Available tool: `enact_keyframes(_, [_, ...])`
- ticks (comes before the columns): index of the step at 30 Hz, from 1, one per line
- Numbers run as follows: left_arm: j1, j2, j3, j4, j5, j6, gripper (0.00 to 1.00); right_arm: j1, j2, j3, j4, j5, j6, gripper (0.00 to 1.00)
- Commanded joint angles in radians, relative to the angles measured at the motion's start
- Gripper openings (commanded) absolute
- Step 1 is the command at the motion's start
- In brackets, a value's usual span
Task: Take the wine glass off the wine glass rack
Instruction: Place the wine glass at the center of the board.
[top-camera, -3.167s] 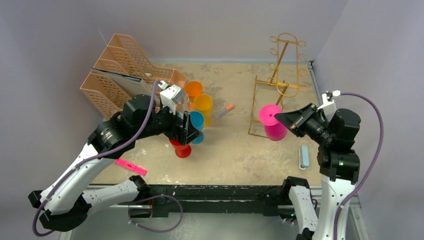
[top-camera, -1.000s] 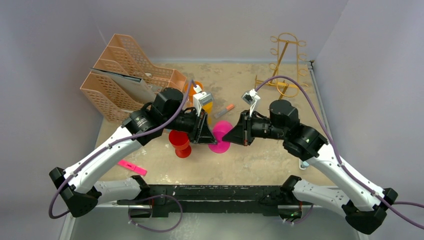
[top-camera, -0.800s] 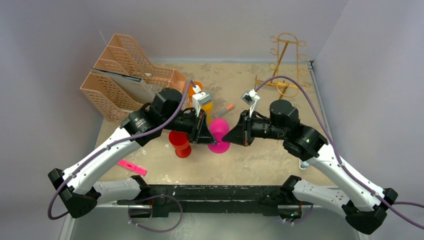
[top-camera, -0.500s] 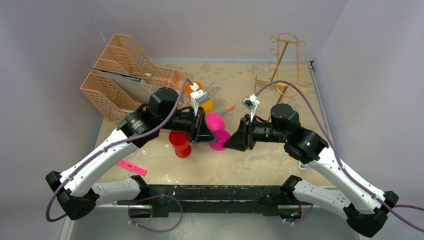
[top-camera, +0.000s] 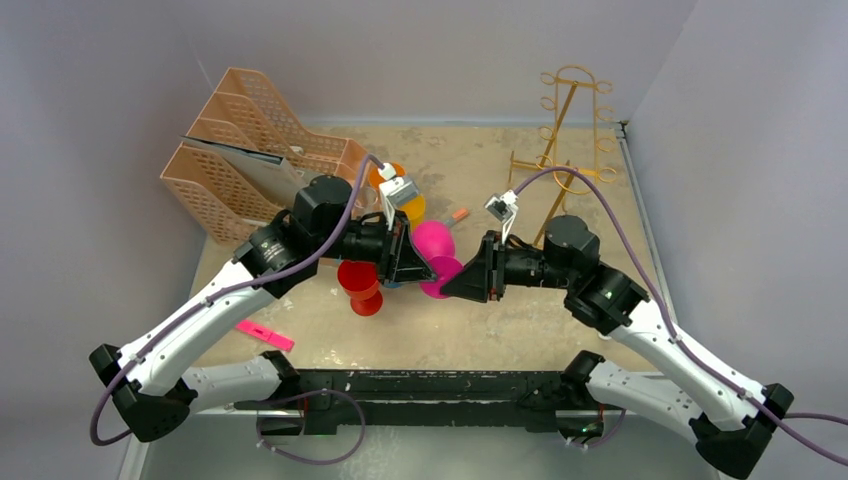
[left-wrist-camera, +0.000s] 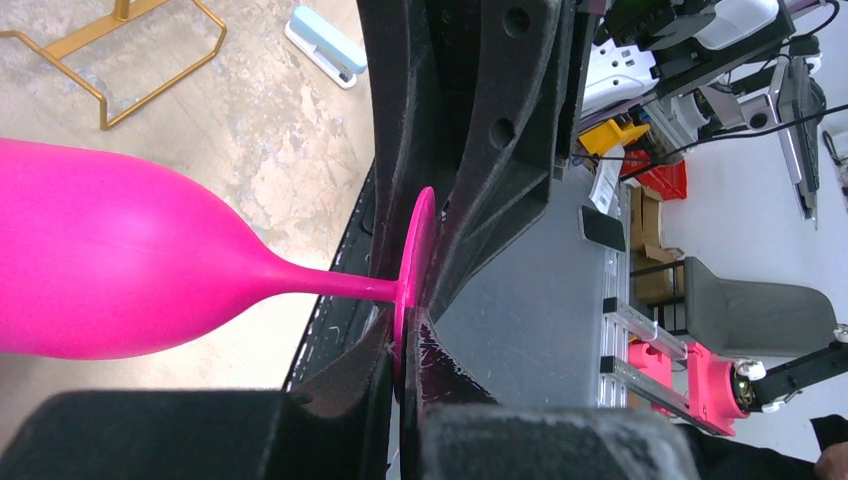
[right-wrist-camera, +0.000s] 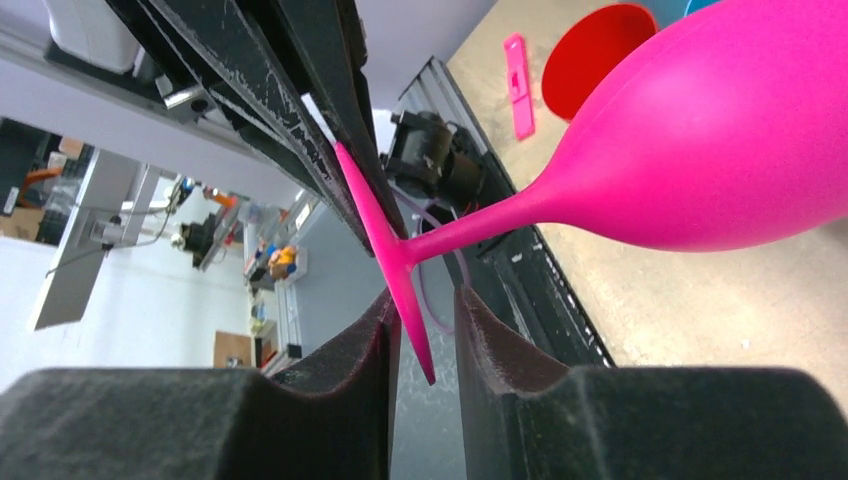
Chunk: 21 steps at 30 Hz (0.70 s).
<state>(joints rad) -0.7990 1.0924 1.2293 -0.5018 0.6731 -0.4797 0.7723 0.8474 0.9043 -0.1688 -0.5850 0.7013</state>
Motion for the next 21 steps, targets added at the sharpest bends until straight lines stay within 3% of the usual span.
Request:
enact_keyframes(1, [-0.002, -0.039, -0.004, 0.046, 0.005, -0.003, 0.00, 0.002, -0.034, -0.030, 0.135, 0.038, 0.029, 0.26])
enact_keyframes(12, [-0.001, -0.045, -0.013, 0.111, 0.021, -0.039, 0.00, 0.002, -0.073, -0.051, 0.213, -0.048, 0.043, 0.04])
enact_keyframes(21, [-0.001, -0.046, -0.017, 0.114, 0.026, -0.051, 0.00, 0.002, -0.082, -0.076, 0.282, -0.053, 0.062, 0.00])
